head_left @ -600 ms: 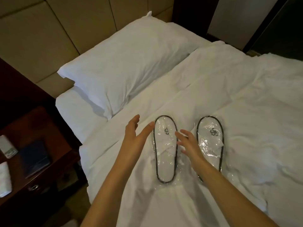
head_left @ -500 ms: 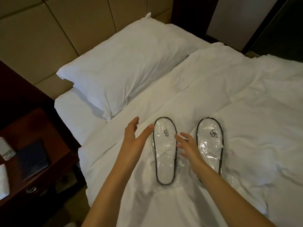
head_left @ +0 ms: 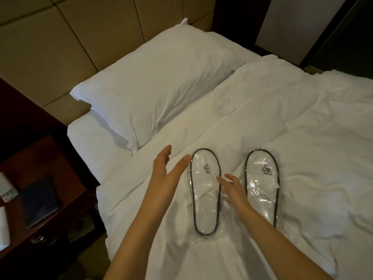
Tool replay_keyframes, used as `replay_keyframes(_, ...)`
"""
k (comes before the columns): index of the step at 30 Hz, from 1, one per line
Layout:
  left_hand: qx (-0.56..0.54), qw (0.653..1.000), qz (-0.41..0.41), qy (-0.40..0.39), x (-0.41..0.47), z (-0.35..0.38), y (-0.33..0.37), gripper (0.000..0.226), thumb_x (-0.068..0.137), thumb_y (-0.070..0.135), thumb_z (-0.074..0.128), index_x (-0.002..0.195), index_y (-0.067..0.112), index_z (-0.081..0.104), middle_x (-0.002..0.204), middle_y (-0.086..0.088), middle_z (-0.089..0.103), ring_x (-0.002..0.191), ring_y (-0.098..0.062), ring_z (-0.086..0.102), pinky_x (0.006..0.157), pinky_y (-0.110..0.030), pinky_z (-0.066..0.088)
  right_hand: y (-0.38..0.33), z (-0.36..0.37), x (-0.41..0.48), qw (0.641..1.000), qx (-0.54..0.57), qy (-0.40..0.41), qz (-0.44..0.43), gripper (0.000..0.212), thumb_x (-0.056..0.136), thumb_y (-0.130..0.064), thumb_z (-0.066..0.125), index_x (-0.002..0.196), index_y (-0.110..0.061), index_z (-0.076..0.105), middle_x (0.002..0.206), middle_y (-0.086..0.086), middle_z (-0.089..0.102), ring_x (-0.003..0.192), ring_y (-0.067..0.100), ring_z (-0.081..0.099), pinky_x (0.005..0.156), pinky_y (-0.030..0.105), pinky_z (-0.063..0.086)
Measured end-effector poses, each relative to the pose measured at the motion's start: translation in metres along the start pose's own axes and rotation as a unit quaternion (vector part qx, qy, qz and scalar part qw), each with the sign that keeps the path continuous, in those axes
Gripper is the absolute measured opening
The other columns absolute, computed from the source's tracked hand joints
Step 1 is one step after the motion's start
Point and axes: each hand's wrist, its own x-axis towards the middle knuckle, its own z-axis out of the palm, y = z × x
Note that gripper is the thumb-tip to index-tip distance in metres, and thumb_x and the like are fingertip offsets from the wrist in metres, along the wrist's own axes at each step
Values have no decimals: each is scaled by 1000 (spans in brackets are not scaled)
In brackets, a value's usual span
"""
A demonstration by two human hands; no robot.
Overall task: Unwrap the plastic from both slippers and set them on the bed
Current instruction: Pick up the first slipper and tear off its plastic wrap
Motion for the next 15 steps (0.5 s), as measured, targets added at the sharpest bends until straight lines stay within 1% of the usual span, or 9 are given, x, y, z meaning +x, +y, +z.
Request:
replay_keyframes(3, -2, 1000, 2, -2, 1, 0, 2, 64, 85, 49, 58, 142, 38, 31, 149, 16, 33, 133, 0, 31, 97, -25, 27, 3, 1, 2, 1000, -1, 4, 7, 59, 90, -35, 63, 141, -18, 38, 139, 12, 47, 123, 28, 49, 106, 45, 39)
replay_keyframes(8, -9, 1000, 13, 2, 5, 1, 8, 63, 86, 46, 58, 143, 36, 32, 149, 15, 33, 126, 4, 32, 95, -23, 26, 5, 3, 7, 1000, -2, 12, 9, 60, 90, -34, 64, 141, -17, 38, 139, 14, 48, 124, 29, 49, 102, 43, 39)
replay_keyframes(12, -14, 1000, 16, 1, 5, 0, 11, 62, 86, 45, 58, 142, 36, 33, 148, 15, 34, 132, 2, 32, 94, -22, 26, 6, 2, 11, 999, -7, 33, 5, 60, 90, -32, 63, 142, -15, 37, 139, 14, 48, 123, 30, 49, 106, 46, 40)
replay_keyframes(15, -17, 1000, 21, 1, 5, 0, 13, 61, 87, 44, 58, 142, 35, 33, 148, 15, 34, 132, 2, 32, 95, -22, 26, 7, 2, 14, 998, -19, 57, 7, 60, 91, -32, 62, 142, -14, 37, 139, 14, 47, 122, 31, 50, 105, 47, 40)
